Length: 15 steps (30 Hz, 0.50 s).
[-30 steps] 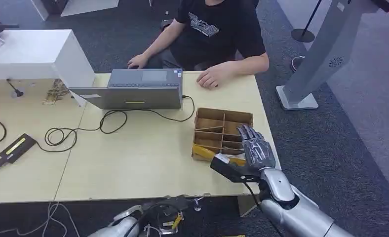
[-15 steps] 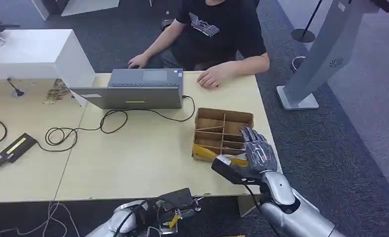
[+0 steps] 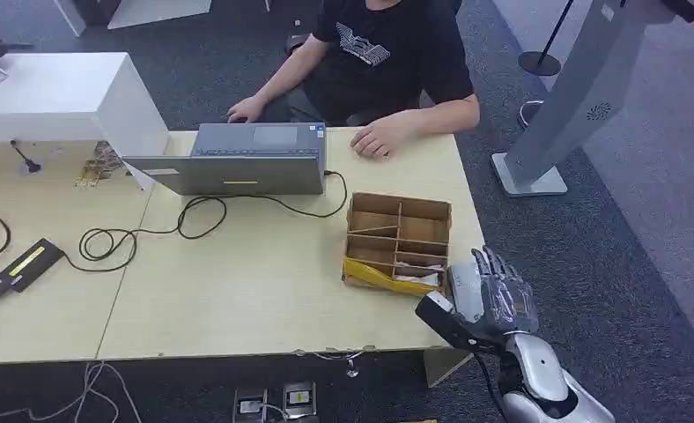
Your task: Pass the card to the sensor for recognition and then transmit it.
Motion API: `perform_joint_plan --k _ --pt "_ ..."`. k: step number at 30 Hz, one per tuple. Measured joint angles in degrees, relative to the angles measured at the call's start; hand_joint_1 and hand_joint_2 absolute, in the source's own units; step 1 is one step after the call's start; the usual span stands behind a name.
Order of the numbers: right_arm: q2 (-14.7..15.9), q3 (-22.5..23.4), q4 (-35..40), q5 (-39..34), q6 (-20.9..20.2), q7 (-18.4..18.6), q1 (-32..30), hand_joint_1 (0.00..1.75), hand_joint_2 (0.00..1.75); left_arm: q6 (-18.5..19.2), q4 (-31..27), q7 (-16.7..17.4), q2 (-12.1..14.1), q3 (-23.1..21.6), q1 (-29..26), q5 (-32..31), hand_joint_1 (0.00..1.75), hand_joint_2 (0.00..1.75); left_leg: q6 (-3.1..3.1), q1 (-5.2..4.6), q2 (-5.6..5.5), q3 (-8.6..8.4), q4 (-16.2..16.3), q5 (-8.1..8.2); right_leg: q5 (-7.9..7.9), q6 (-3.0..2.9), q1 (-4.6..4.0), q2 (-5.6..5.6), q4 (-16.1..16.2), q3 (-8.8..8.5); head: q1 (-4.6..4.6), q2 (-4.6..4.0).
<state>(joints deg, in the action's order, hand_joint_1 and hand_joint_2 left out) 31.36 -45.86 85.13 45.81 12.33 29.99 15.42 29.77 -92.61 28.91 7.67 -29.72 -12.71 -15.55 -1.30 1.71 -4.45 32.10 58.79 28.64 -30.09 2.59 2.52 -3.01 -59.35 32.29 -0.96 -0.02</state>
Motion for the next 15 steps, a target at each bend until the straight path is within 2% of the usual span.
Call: perform_joint_plan --k 2,4,5,6,8,9,11,15 --pt "0.0 0.0 0.17 -0.22 -0.13 -0.67 0.1 0.0 1.75 0.07 2.02 -7.14 -0.67 2.54 0.35 7.97 0.0 0.0 -0.01 0.02 0.01 0.0 0.0 -0.04 0.02 0.01 -0.02 0.03 -0.02 0.02 -0.04 0.0" --pt "-0.04 0.0 0.33 -0.48 -0.15 -1.31 0.52 0.0 1.75 0.64 7.47 -15.72 -0.94 4.92 2.66 17.1 0.0 0.0 -0.07 0.04 -0.01 0.01 0.0 -0.14 0.05 0.0 -0.04 0.03 -0.06 0.02 -0.07 0.0" --pt "-0.11 0.0 0.41 -0.59 -0.15 -1.6 0.84 0.0 1.75 0.57 10.75 -19.09 -1.07 6.49 4.47 20.82 0.0 0.0 -0.1 0.06 -0.02 0.0 0.0 -0.16 0.05 -0.01 -0.05 0.03 -0.07 0.02 -0.07 0.0" --pt "-0.2 -0.02 0.44 -1.15 -0.15 -2.37 1.21 0.0 1.75 0.57 16.28 -24.64 -1.07 7.53 6.34 27.0 0.0 0.0 -0.1 0.06 -0.02 0.0 -0.01 -0.16 0.08 -0.03 -0.05 0.03 -0.1 0.03 -0.04 0.0" --pt "-0.28 -0.06 0.44 -1.9 -0.15 -3.61 1.85 0.0 1.75 0.4 26.23 -31.66 -0.9 8.87 9.91 34.3 0.0 0.0 -0.1 0.07 0.0 0.03 -0.01 -0.17 0.08 -0.03 -0.06 0.02 -0.14 0.04 -0.04 0.0" --pt "-0.35 -0.09 0.44 -2.34 -0.15 -4.35 2.21 0.0 1.75 -0.37 30.48 -33.51 -0.76 9.13 11.37 36.66 0.0 0.0 -0.11 0.08 0.0 0.05 -0.01 -0.17 0.08 -0.03 -0.07 -0.01 -0.17 0.05 -0.02 0.0" --pt "-0.46 -0.15 0.44 -2.75 -0.42 -5.49 2.92 0.0 1.75 -2.45 37.28 -34.96 -0.48 9.59 13.04 38.66 0.0 0.0 -0.11 0.08 0.04 0.07 -0.01 -0.17 0.08 -0.03 -0.06 -0.08 -0.18 0.13 0.0 0.0" --pt "-0.68 -0.79 0.39 -3.71 -1.16 -7.3 4.81 0.0 1.75 -7.56 51.08 -34.99 -0.37 10.05 15.78 40.45 0.0 0.0 -0.1 0.07 -0.04 0.35 -0.01 -0.16 0.06 -0.04 -0.03 -0.04 -0.15 0.3 -0.09 0.0"
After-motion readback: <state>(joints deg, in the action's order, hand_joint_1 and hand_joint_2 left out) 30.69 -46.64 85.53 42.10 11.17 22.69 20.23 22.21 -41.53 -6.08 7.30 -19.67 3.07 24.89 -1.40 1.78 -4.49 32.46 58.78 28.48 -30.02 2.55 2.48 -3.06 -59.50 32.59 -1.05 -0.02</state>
